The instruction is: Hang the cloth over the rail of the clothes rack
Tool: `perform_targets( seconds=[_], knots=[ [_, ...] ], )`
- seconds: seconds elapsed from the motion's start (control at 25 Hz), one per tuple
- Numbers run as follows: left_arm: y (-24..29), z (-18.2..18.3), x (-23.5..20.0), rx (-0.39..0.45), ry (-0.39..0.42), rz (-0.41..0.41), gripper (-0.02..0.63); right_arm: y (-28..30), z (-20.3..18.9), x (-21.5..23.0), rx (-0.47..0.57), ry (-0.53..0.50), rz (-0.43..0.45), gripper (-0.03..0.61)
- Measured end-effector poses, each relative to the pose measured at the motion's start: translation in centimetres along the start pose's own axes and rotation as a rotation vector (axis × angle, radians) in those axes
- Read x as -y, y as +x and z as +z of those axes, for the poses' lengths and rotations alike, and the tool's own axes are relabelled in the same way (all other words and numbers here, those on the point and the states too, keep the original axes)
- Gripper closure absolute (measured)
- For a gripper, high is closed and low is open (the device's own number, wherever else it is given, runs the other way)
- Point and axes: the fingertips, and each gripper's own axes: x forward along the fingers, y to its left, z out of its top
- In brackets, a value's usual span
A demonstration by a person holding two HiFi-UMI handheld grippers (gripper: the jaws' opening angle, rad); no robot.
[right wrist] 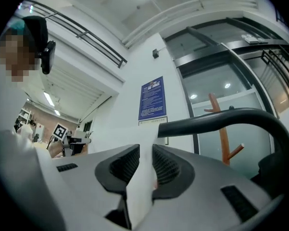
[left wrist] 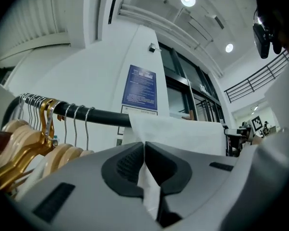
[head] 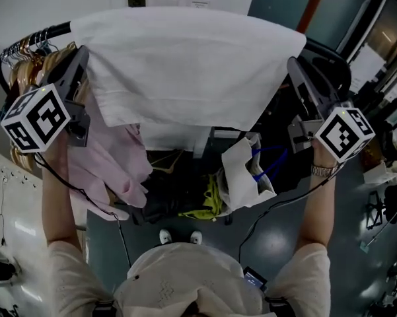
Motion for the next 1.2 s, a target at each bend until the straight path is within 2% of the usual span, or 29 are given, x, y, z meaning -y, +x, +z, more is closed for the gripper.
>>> perform_targets(
  seconds=[0.04,0.08,0.32,0.44,0.52,0.6,0.64,0.76,0.84,0.88,0.96,1.08,1.16,1.2],
  knots=[
    [0.1,-0.1,0.1,-0.005,0.007,-0.004,0.592,0.0,0.1,-0.1,-0.009,-0.028,-0.003,0.496],
    [0.1,-0.1,0.2,-0.008,0.015,-0.004,0.594,0.0,0.2,-0.2,-0.011,-0.045,-0.005,0.552],
    [-0.4,2.9,0.1,0.040,0.033,0.003,0.594,-0.1,2.7,-1.0,0.027,-0.059,-0.004,0.558],
    [-0.4,2.5,-0.1,0.058,0.060,0.030,0.592,-0.1,2.1,-0.7,0.025,-0.051,-0.040,0.557],
    [-0.7,1.7,-0.5,0.073,0.097,0.077,0.583,-0.3,1.1,-0.4,0.046,-0.052,-0.072,0.554],
    [-1.4,1.4,-1.0,0.095,0.141,0.145,0.508,-0.8,0.6,-0.1,0.055,-0.077,-0.137,0.518],
    [-1.8,1.5,-1.2,0.107,0.163,0.181,0.494,-1.1,0.5,0.1,0.056,-0.092,-0.179,0.497],
    [-3.8,2.5,-1.7,0.181,0.225,0.267,0.494,-2.8,1.2,1.3,0.105,-0.178,-0.326,0.495],
    [-5.4,3.2,-1.2,0.244,0.263,0.277,0.522,-4.1,1.7,1.5,0.151,-0.273,-0.382,0.497],
    [-6.0,3.4,-0.7,0.265,0.278,0.264,0.584,-4.5,1.6,1.2,0.159,-0.298,-0.370,0.506],
    [-6.6,3.3,0.7,0.282,0.302,0.203,0.600,-4.7,1.0,0.0,0.172,-0.292,-0.287,0.554],
    [-7.7,1.4,3.6,0.269,0.334,0.073,0.601,-5.9,-0.5,-2.7,0.224,-0.350,-0.143,0.558],
    [-9.3,-1.4,5.5,0.231,0.357,0.003,0.601,-7.4,-3.2,-3.9,0.190,-0.368,-0.104,0.560],
    [-10.0,-3.1,6.3,0.210,0.362,-0.028,0.601,-8.0,-4.8,-4.1,0.163,-0.341,-0.096,0.558]
  ],
)
